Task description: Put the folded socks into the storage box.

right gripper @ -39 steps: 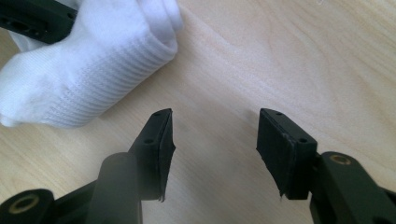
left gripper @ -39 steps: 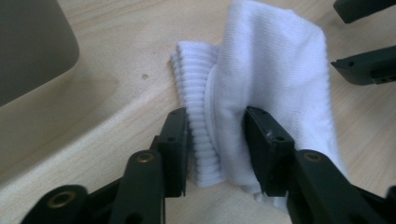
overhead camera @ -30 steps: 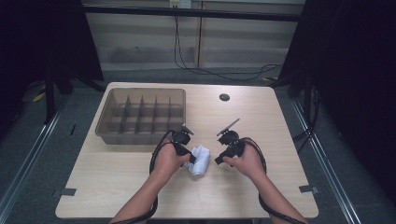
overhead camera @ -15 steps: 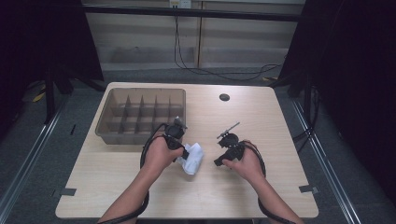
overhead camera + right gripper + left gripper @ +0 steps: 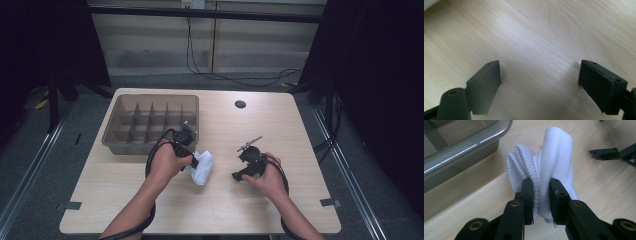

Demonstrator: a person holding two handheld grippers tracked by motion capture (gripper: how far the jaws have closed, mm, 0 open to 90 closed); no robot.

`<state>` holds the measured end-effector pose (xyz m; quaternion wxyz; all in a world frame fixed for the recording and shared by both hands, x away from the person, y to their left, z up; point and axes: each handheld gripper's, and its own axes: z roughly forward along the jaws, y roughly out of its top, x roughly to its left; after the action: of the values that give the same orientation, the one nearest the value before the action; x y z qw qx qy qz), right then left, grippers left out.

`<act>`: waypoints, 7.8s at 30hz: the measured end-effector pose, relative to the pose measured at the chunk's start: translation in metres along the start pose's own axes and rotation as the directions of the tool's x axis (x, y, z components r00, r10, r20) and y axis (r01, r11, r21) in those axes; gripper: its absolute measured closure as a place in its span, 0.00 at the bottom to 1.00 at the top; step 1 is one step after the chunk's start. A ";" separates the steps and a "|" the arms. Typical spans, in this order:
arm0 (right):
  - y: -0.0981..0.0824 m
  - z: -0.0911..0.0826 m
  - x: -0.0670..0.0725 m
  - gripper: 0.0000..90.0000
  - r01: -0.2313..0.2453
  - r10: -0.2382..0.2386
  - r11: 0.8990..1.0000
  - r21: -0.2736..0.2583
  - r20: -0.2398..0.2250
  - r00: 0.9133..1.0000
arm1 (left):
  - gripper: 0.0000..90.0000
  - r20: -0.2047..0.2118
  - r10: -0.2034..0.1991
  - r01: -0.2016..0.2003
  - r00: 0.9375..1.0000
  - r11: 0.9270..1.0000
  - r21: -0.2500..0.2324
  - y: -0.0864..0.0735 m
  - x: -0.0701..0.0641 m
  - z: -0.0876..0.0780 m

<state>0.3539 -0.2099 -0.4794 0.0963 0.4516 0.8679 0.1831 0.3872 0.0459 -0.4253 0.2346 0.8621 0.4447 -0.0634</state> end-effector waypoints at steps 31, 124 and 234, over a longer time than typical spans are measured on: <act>-0.021 0.002 0.006 0.12 -0.032 0.035 0.988 -0.154 0.019 0.999 | 0.84 0.003 -0.031 0.031 1.000 0.999 -0.017 0.000 0.013 -0.035; -0.044 0.008 0.009 0.12 -0.049 0.065 0.935 -0.351 0.032 0.997 | 0.83 -0.082 -0.210 0.195 0.974 0.968 -0.158 0.059 0.070 -0.044; -0.043 0.009 0.009 0.12 -0.047 0.062 0.935 -0.352 0.031 0.998 | 0.91 -0.221 -0.106 0.097 0.969 0.994 -0.051 0.063 0.060 -0.012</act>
<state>0.3197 -0.2226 -0.5048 0.1884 0.4547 0.8063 0.3282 0.4721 0.0641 -0.4115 0.1964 0.8350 0.5131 0.0310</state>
